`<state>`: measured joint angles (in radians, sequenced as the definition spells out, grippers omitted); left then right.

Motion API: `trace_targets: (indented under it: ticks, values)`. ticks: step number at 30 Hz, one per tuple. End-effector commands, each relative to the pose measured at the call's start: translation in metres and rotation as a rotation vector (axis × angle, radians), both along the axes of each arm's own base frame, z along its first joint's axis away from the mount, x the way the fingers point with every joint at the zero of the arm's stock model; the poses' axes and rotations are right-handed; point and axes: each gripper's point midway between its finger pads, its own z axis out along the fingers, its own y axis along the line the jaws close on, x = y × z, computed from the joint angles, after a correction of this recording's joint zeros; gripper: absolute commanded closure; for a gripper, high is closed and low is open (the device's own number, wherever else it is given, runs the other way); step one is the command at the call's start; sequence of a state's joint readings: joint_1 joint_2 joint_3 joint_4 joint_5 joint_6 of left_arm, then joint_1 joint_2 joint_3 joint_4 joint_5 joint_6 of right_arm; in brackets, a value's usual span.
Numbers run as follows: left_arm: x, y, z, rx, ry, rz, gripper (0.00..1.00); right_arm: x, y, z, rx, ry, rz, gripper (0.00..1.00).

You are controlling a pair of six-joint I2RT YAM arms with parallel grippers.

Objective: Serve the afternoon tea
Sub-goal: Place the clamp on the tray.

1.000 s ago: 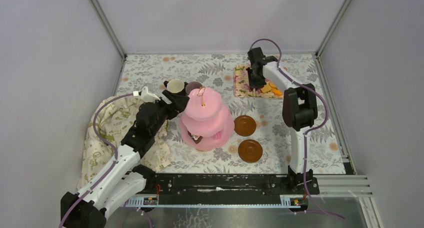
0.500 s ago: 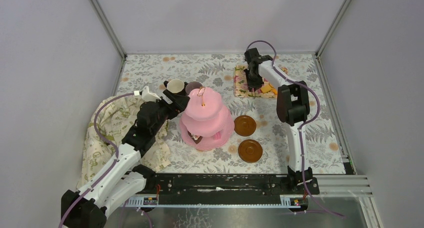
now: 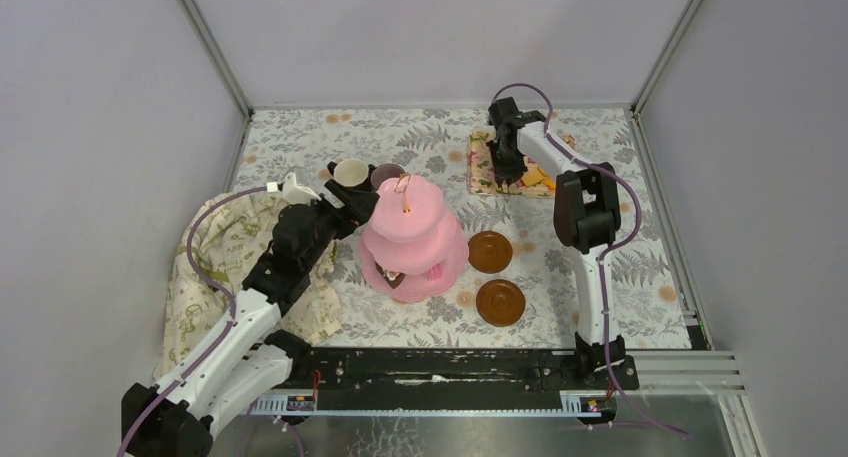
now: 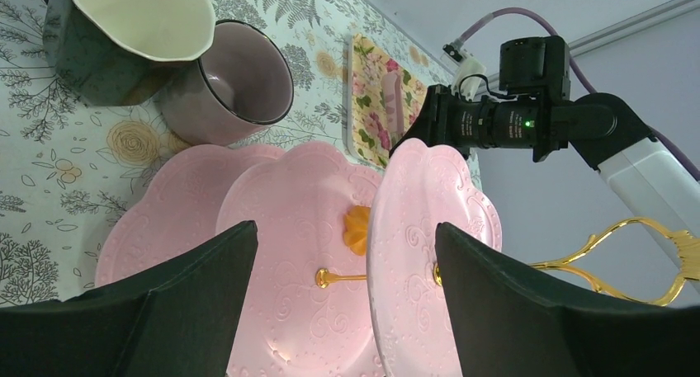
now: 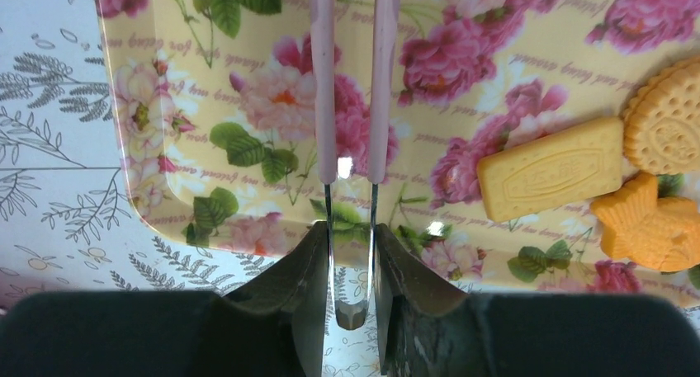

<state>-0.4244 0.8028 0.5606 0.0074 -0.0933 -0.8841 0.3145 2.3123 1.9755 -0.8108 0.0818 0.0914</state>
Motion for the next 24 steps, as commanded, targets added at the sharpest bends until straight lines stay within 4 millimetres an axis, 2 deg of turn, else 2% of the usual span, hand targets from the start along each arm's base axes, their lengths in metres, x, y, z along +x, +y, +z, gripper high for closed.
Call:
trace_targets:
  ticks: [1, 15, 22, 24]
  values:
    - [0.002, 0.002, 0.018, -0.021, -0.052, 0.009, 0.14, -0.006, 0.014, 0.028, 0.046, -0.046, 0.031, 0.82]
    - [0.004, 0.003, 0.016, -0.011, -0.049, 0.013, 0.14, -0.01, 0.008, -0.001, 0.037, -0.095, -0.009, 0.66]
    - [0.005, 0.003, 0.018, -0.004, -0.052, 0.017, 0.14, -0.007, 0.017, -0.01, 0.085, -0.105, -0.013, 0.65]
    - [0.006, 0.004, 0.018, -0.001, -0.052, 0.02, 0.14, -0.005, 0.021, -0.009, 0.106, -0.118, -0.008, 0.59]
